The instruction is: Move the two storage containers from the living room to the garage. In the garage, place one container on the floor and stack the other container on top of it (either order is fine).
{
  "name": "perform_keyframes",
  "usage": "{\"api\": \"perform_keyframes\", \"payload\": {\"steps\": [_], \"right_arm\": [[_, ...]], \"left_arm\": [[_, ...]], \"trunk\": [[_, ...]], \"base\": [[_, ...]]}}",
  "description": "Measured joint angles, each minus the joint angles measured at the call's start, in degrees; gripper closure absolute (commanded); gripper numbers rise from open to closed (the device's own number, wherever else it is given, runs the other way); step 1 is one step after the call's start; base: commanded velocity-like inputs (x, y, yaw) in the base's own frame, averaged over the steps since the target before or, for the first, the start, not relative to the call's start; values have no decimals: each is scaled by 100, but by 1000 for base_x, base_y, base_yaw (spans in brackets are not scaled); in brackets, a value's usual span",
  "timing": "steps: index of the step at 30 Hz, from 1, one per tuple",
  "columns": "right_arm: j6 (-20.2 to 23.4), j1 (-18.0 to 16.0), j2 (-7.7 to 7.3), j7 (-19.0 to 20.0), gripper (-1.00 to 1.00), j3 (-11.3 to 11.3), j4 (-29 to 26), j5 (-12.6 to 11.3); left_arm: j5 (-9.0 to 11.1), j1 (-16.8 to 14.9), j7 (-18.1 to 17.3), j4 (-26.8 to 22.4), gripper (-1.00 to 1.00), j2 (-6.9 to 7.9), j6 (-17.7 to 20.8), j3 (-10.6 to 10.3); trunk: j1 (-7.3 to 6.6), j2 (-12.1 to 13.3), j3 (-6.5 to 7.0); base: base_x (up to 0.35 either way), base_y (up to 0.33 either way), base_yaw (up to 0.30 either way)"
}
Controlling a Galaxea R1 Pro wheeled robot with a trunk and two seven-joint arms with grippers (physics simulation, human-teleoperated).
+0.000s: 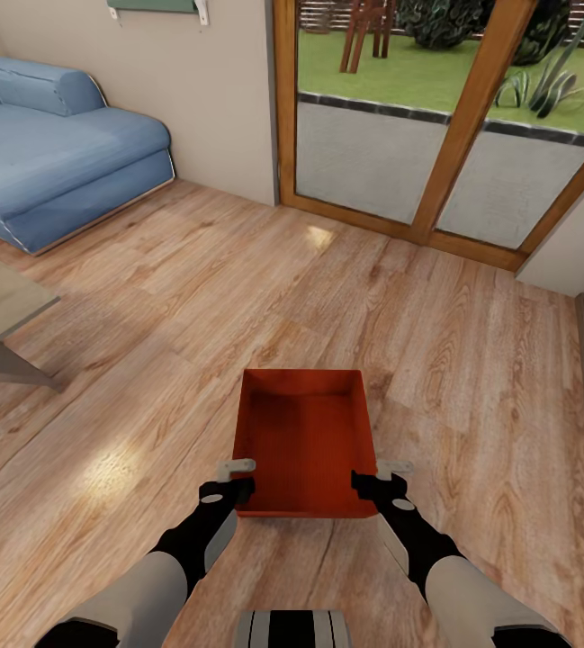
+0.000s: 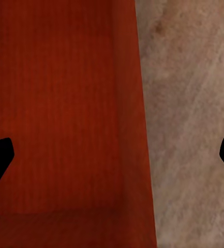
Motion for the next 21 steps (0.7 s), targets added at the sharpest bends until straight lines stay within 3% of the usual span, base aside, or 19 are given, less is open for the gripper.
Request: {"api": "perform_keyframes", "payload": {"steps": [16, 21], "right_arm": [[7, 0, -18, 18, -100, 7, -1, 27], [4, 0, -18, 59, -100, 5, 1, 310]], "left_arm": [[0, 0, 39, -4, -100, 1, -11, 13], [0, 0, 41, -3, -100, 1, -7, 18]], "trunk": [[0, 0, 0], [0, 0, 0]], "base": [[0, 0, 0], [0, 0, 0]]}}
